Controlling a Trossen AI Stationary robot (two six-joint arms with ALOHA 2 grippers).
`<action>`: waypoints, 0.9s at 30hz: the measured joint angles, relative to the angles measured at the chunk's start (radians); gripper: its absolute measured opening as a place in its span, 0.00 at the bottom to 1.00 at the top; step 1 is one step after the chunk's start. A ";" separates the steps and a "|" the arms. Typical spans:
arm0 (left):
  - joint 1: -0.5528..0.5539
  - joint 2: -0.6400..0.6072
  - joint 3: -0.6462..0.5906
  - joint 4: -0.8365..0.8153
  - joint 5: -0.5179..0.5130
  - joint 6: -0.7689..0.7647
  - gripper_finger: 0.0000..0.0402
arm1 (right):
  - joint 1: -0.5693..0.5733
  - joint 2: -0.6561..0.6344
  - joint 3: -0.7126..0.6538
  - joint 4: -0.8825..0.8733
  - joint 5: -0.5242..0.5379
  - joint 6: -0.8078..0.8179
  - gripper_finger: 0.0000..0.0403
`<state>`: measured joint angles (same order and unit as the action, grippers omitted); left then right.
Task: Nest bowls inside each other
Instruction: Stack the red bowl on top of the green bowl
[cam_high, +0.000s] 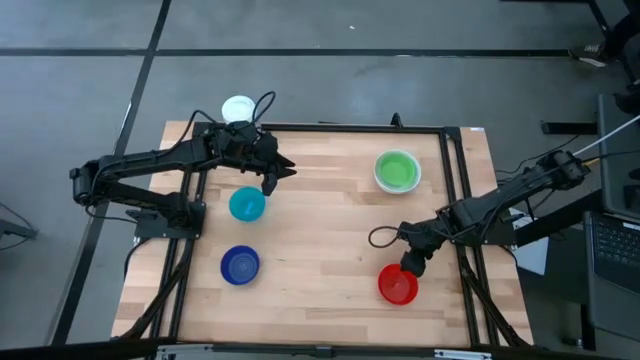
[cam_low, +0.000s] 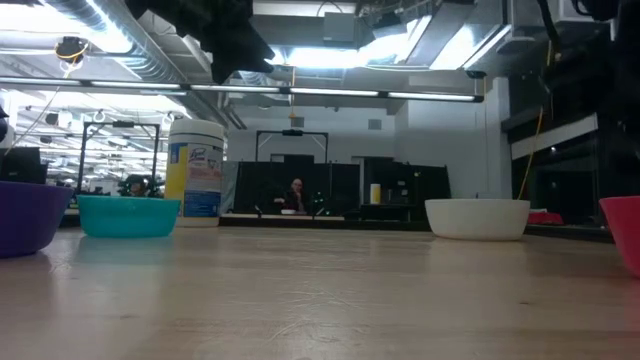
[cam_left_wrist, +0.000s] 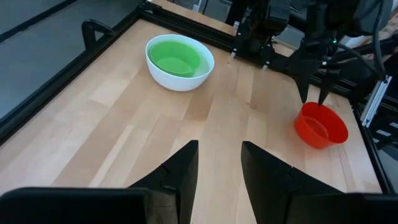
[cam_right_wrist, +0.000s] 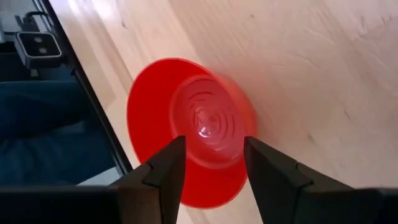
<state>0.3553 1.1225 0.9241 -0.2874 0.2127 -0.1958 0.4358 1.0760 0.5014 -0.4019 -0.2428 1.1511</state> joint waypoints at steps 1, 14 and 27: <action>0.000 0.000 0.000 0.000 0.000 0.000 0.29 | 0.000 0.000 -0.011 0.019 0.000 0.013 0.41; 0.000 0.000 0.000 0.000 0.001 0.000 0.29 | 0.000 0.040 -0.048 0.096 0.036 0.041 0.42; 0.000 -0.001 0.000 0.000 0.023 -0.001 0.29 | 0.000 0.223 -0.048 0.245 -0.011 0.028 0.12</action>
<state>0.3553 1.1217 0.9245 -0.2875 0.2356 -0.1967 0.4358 1.2986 0.4530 -0.1568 -0.2541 1.1789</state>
